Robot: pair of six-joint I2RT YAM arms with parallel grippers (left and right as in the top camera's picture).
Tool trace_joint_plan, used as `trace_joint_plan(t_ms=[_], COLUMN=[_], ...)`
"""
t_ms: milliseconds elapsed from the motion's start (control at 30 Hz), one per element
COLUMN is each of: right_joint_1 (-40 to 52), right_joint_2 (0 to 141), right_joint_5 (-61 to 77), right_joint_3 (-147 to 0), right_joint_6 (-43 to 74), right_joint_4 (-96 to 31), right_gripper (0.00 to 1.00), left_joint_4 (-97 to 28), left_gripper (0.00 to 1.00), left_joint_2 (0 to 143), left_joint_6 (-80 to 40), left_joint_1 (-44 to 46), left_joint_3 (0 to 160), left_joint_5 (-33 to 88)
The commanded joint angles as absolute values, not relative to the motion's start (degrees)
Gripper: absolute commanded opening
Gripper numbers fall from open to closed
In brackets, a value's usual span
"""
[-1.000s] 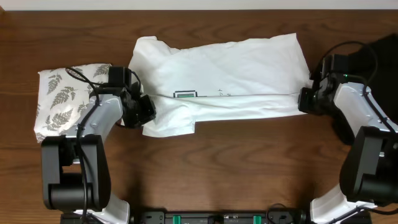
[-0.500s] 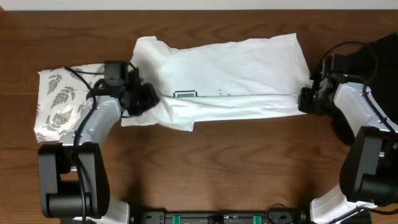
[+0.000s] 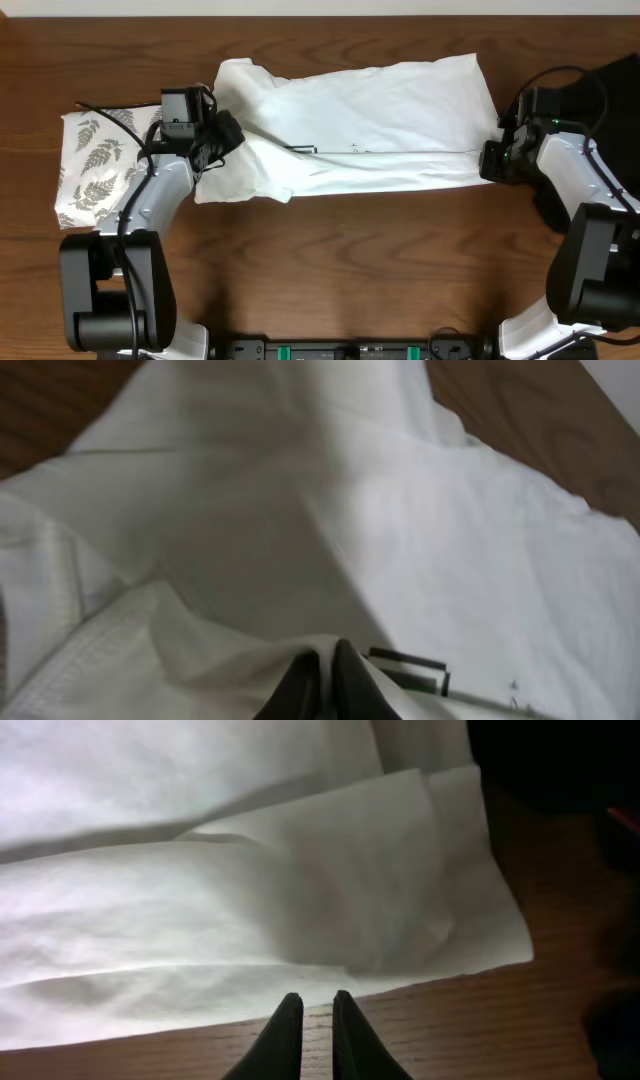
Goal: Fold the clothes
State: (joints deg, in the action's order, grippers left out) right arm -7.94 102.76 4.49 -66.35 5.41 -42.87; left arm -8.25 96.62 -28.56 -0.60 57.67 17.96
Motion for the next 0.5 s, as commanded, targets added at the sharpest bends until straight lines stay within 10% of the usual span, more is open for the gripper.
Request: trace_joint_plan(t_ms=[0, 167, 467], right_joint_1=[-7.09, -7.09, -7.09], right_joint_2=[103.26, 103.26, 103.26], right_joint_5=[4.95, 4.95, 4.95], right_joint_3=[-66.22, -66.22, -66.22], right_joint_6=[5.08, 5.08, 5.08], right_joint_4=[-42.81, -42.61, -42.63], right_gripper=[0.1, 0.1, 0.11], left_joint_4=[-7.97, -10.11, -10.72], left_gripper=[0.07, 0.08, 0.48], left_joint_2=[95.92, 96.23, 99.04], left_joint_6=[-30.79, -30.74, -30.7], left_joint_1=[-0.78, -0.78, -0.78], left_joint_3=[58.28, 58.28, 58.28], left_joint_5=[14.68, 14.66, 14.66])
